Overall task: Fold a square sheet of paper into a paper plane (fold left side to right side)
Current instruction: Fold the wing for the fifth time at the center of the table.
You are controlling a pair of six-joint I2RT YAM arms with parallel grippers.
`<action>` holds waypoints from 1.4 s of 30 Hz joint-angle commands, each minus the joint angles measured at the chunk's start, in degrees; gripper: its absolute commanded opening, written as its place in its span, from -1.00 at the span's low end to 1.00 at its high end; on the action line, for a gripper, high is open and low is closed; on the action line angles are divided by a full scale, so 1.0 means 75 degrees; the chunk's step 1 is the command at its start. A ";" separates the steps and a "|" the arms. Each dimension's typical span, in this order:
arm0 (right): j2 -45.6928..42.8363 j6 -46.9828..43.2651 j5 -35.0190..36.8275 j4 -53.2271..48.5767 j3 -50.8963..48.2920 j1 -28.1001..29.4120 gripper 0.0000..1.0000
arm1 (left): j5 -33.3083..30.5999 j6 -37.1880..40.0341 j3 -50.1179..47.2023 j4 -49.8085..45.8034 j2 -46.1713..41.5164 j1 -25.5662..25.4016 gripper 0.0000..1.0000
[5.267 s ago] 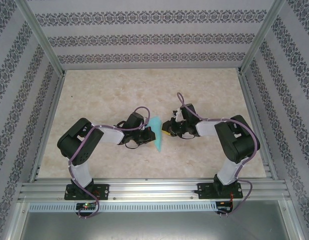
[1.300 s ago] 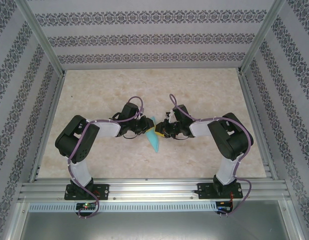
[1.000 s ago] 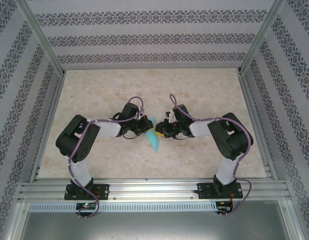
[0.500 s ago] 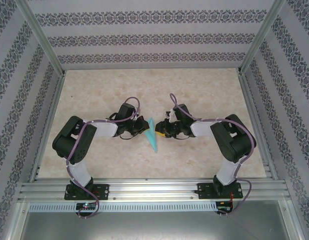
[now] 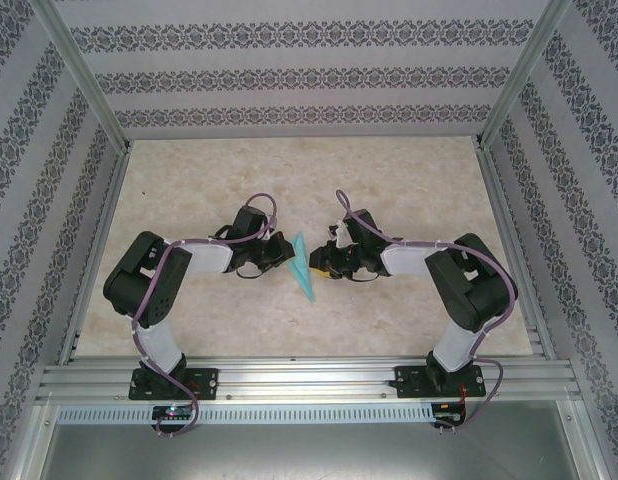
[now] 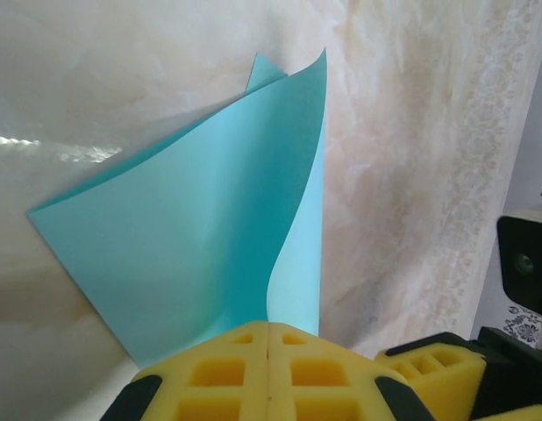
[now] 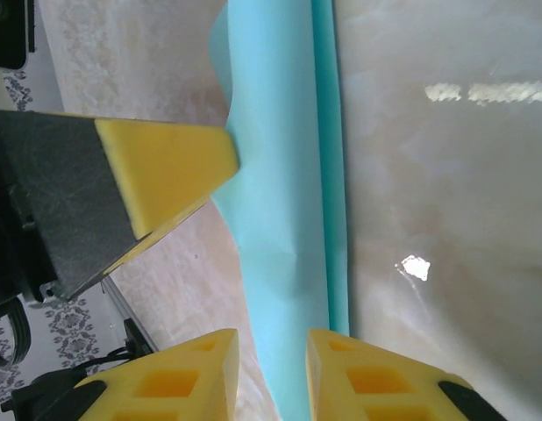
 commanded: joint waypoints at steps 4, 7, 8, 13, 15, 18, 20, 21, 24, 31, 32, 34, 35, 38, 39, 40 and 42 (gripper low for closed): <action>-0.0246 -0.0162 0.0022 -0.0069 -0.0117 0.0207 -0.48 | -0.0079 0.0209 -0.0143 -0.0076 -0.0089 0.0100 -1.00; -0.0247 -0.0143 -0.0096 -0.0061 -0.0087 0.0310 -0.52 | -0.0103 0.0232 -0.0177 -0.0077 -0.0086 0.0099 -1.00; -0.0236 -0.0142 -0.0134 -0.0068 -0.0073 0.0344 -0.53 | -0.0103 0.0230 -0.0172 -0.0076 -0.0075 0.0097 -1.00; -0.0221 -0.0132 -0.0234 -0.0104 -0.0112 0.0497 -0.56 | -0.0150 0.0256 -0.0164 -0.0095 -0.0001 0.0093 -1.00; -0.0213 -0.0120 -0.0263 -0.0104 -0.0157 0.0530 -0.57 | -0.0172 0.0273 -0.0155 -0.0122 0.0024 0.0102 -1.00; -0.0240 -0.0081 -0.0236 -0.0062 -0.0246 0.0548 -0.57 | -0.0214 0.0285 -0.0144 -0.0146 0.0053 0.0121 -1.00; -0.0266 -0.0050 -0.0199 -0.0030 -0.0288 0.0539 -0.58 | -0.0243 0.0310 -0.0132 -0.0180 0.0081 0.0130 -1.00; -0.0271 -0.0040 -0.0182 -0.0030 -0.0295 0.0548 -0.58 | -0.0244 0.0314 -0.0132 -0.0180 0.0094 0.0135 -1.00; -0.0293 -0.0041 -0.0152 -0.0022 -0.0323 0.0548 -0.58 | -0.0256 0.0326 -0.0130 -0.0204 0.0107 0.0159 -1.00; -0.0219 -0.0038 -0.0222 -0.0022 -0.0312 0.0577 -0.58 | -0.0291 0.0338 -0.0176 -0.0190 0.0152 0.0193 -1.00; -0.0198 -0.0027 -0.0233 -0.0022 -0.0318 0.0593 -0.58 | -0.0291 0.0341 -0.0173 -0.0187 0.0164 0.0191 -1.00; -0.0194 -0.0026 -0.0223 -0.0017 -0.0335 0.0600 -0.58 | -0.0279 0.0320 -0.0169 -0.0147 0.0197 0.0197 -1.00; -0.0203 -0.0026 -0.0217 -0.0014 -0.0336 0.0604 -0.58 | -0.0261 0.0314 -0.0167 -0.0119 0.0211 0.0201 -1.00; -0.0260 -0.0027 -0.0171 -0.0014 -0.0314 0.0600 -0.58 | -0.0200 0.0285 -0.0152 -0.0036 0.0274 0.0195 -1.00; -0.0290 -0.0030 -0.0158 -0.0012 -0.0313 0.0600 -0.58 | -0.0165 0.0273 -0.0155 0.0000 0.0291 0.0194 -1.00; -0.0327 -0.0031 -0.0123 -0.0021 -0.0302 0.0603 -0.58 | -0.0149 0.0276 -0.0144 0.0017 0.0321 0.0189 -1.00; -0.0371 -0.0036 -0.0117 -0.0012 -0.0290 0.0605 -0.58 | -0.0122 0.0256 -0.0143 0.0072 0.0375 0.0193 -1.00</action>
